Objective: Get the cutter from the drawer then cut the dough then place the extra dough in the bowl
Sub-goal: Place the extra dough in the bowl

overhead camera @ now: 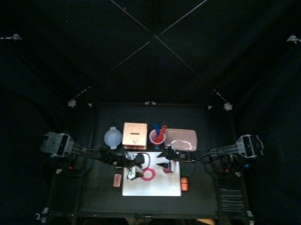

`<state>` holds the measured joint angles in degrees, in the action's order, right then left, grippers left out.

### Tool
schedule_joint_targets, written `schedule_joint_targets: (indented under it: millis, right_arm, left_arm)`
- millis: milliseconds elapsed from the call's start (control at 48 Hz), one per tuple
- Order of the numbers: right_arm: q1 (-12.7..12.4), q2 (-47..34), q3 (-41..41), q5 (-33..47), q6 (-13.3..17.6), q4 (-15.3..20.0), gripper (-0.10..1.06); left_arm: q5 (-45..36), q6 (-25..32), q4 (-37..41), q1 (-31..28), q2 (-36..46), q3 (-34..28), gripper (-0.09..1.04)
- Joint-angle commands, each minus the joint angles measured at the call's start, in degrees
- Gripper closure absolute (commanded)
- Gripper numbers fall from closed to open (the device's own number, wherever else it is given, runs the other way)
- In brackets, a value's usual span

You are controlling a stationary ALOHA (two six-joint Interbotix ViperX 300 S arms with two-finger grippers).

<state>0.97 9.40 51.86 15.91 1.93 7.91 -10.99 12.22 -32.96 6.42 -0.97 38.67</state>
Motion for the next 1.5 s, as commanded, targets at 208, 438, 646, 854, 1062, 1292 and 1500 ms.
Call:
schedule_joint_targets:
  millis: [208, 438, 646, 854, 1062, 1292, 1500]
  right_arm:
    - [-0.26, 1.23, -0.09, -2.11, 0.18, 0.35, 0.13]
    - [-0.62, 1.58, 1.67, -2.29, 0.26, 0.53, 0.13]
    - [-1.14, 2.64, 2.55, -2.29, 0.18, 1.14, 0.13]
    - [-1.67, 2.72, 2.81, -2.29, 0.26, 1.23, 0.14]
    - [-2.11, 2.72, 3.52, -2.37, 0.26, 2.11, 0.13]
    - [-2.02, 2.81, 3.96, -2.37, 0.26, 2.9, 0.13]
    - [-2.02, 2.99, 4.04, -2.37, 0.26, 2.9, 0.13]
  left_arm:
    - [-16.35, -2.9, 9.49, -1.05, -6.94, -12.92, 0.02]
    - [-18.02, -15.73, 23.12, -0.35, -9.84, -15.64, 0.02]
    - [-21.45, -32.96, 37.09, -0.35, -9.93, -16.17, 0.02]
    - [-21.18, -41.66, 39.99, 1.41, -10.81, -17.31, 0.02]
    - [-18.46, -42.63, 36.91, 1.93, -12.39, -17.4, 0.02]
    - [-17.93, -42.19, 35.6, 1.85, -13.45, -17.4, 0.02]
    - [-17.84, -42.28, 35.68, 1.41, -14.24, -16.96, 0.02]
